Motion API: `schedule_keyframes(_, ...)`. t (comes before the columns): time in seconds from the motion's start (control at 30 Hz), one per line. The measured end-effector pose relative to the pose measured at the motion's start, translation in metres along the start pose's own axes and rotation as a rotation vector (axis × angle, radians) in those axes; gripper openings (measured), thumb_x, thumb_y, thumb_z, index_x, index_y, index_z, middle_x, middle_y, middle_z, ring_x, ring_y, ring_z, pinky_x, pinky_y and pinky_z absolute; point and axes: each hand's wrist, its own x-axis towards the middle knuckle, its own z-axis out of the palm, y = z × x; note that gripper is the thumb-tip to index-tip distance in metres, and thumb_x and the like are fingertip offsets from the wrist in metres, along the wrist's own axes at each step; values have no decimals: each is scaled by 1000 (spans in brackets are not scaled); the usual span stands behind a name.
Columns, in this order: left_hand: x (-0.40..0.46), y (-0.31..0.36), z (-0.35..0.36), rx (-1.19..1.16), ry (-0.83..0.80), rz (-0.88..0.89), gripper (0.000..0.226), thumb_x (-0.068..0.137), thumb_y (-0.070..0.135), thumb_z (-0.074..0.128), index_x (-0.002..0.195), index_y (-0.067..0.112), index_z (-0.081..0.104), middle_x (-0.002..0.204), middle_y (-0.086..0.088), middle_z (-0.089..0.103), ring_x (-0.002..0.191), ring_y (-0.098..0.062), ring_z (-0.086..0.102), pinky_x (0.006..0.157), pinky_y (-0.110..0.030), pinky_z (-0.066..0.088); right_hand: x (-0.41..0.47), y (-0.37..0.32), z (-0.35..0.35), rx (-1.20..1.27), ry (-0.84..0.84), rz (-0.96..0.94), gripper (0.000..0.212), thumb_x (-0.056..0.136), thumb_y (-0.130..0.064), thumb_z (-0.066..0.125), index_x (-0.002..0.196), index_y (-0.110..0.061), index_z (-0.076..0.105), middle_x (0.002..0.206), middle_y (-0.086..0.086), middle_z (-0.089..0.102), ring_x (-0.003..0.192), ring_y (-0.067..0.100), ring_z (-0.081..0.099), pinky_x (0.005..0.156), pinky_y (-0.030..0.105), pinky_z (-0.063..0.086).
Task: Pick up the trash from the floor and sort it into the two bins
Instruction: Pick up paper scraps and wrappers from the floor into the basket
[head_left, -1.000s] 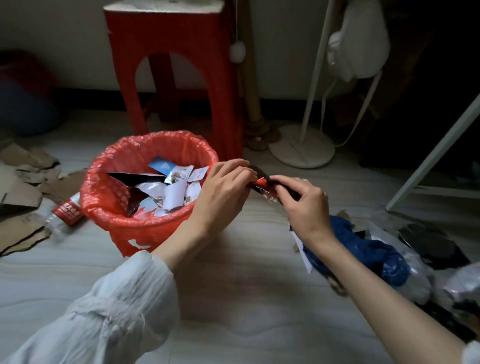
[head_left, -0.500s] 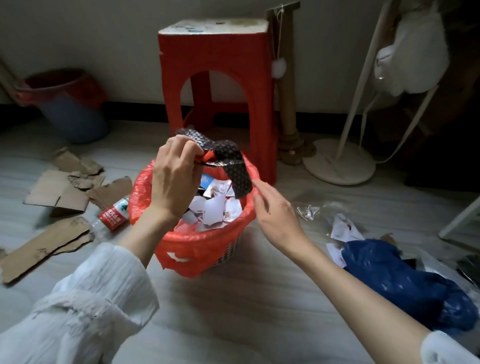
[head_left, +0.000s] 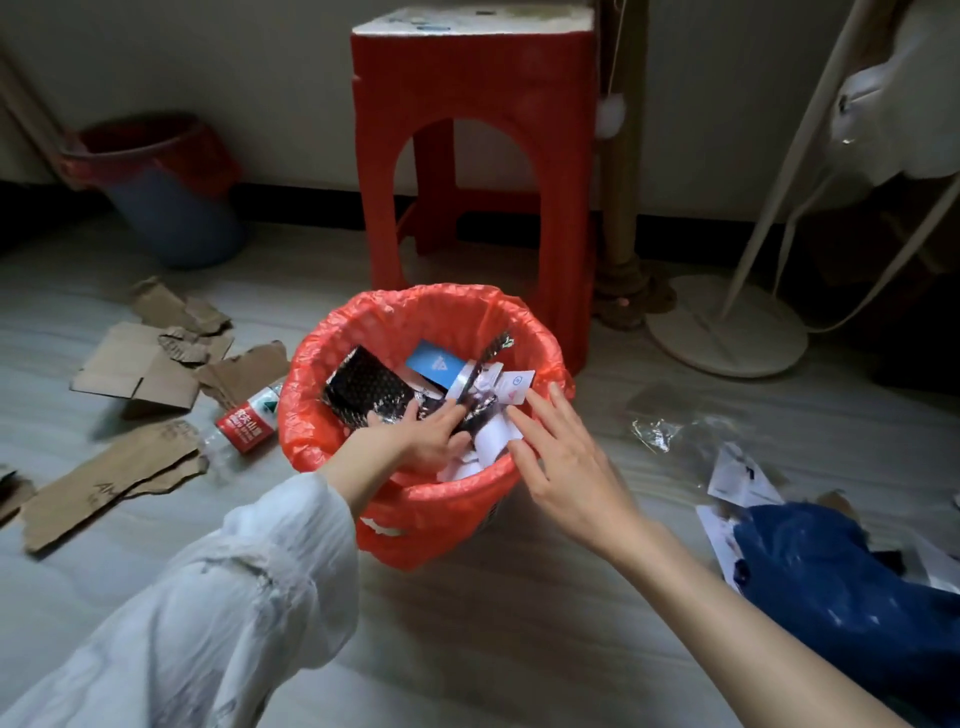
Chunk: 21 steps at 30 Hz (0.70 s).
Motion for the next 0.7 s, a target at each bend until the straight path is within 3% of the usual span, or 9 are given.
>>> schedule_keyframes(0.17,1,3,3,1,-12,-4,51,99,44,21,147,37,4,155,19,-11,143,-28,-13,102,-74,0,3,2,2,-2,-13,-6,45,100,-31,30,145,-26,29,157,-9,8,145,9,-7,118,35,4)
schedule_keyframes(0.43,-30,4,-10,27,309,230,37,96,35,42,133,37,46,153,4,21,142,-20,11,104,-71,12,0,2,-1,-9,-71,10,48,101,-33,27,148,-25,20,158,-8,-1,144,8,-11,117,37,-1)
schedule_keyframes(0.5,-43,7,-14,-59,429,326,33,93,28,51,125,28,56,147,-2,34,136,-22,30,104,-62,28,-3,1,-4,16,-70,-1,49,101,-32,29,148,-25,18,158,-7,-1,144,8,-9,117,38,0)
schedule_keyframes(0.57,-55,16,-17,-96,592,439,27,90,15,56,116,17,64,133,-8,50,121,-26,48,95,-47,43,-10,2,-9,51,-45,1,49,101,-31,31,148,-24,19,158,-5,0,145,10,-5,117,38,1)
schedule_keyframes(0.7,-74,53,-23,-100,887,531,29,89,9,48,112,10,64,118,-10,58,106,-28,57,85,-40,50,-26,25,-28,75,39,73,49,99,-27,37,147,-22,25,157,-1,12,145,15,6,119,35,7)
